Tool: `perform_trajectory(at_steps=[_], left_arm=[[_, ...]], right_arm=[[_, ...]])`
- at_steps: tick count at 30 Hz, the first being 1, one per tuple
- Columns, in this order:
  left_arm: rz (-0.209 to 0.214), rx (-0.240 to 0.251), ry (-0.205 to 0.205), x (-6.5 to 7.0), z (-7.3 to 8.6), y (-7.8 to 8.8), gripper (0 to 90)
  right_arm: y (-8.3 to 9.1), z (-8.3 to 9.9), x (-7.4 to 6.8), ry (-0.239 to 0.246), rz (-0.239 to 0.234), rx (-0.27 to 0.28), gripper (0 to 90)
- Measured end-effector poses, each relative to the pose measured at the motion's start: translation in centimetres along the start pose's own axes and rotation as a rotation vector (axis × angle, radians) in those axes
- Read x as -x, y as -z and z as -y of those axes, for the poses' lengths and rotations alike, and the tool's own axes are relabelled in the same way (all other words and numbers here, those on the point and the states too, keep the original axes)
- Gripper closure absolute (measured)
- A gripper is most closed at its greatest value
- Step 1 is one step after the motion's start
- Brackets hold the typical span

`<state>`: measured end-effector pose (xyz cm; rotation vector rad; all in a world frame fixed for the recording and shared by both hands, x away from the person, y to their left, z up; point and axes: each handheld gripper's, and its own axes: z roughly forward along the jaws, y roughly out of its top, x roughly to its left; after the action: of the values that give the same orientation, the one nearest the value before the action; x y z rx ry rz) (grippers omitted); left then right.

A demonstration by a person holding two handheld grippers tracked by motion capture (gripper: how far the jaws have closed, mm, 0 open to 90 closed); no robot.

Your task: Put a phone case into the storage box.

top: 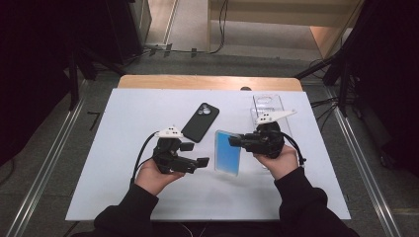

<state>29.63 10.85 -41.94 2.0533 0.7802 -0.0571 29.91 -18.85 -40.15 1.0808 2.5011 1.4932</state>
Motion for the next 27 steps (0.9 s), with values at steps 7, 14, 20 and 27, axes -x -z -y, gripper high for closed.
perform_trajectory(at_steps=[7, 14, 20, 27], left_arm=[[0.038, -0.028, -0.098, 0.3, -0.8, -0.1, 16.3], [0.055, -0.037, -0.151, 0.3, -0.9, 0.1, 17.1], [0.092, -0.033, -0.175, 0.4, -0.9, 0.2, 19.1], [0.1, -0.038, -0.21, 0.5, -0.8, 0.0, 24.9]], right_arm=[[-0.2, -0.1, 0.1, 0.071, -0.071, -0.026, 76.6], [-0.8, 0.0, -0.2, 0.091, -0.135, -0.051, 76.6], [-1.2, 0.2, -0.6, 0.123, -0.18, -0.064, 76.6], [-1.6, 0.2, -1.0, 0.149, -0.22, -0.073, 76.5]])
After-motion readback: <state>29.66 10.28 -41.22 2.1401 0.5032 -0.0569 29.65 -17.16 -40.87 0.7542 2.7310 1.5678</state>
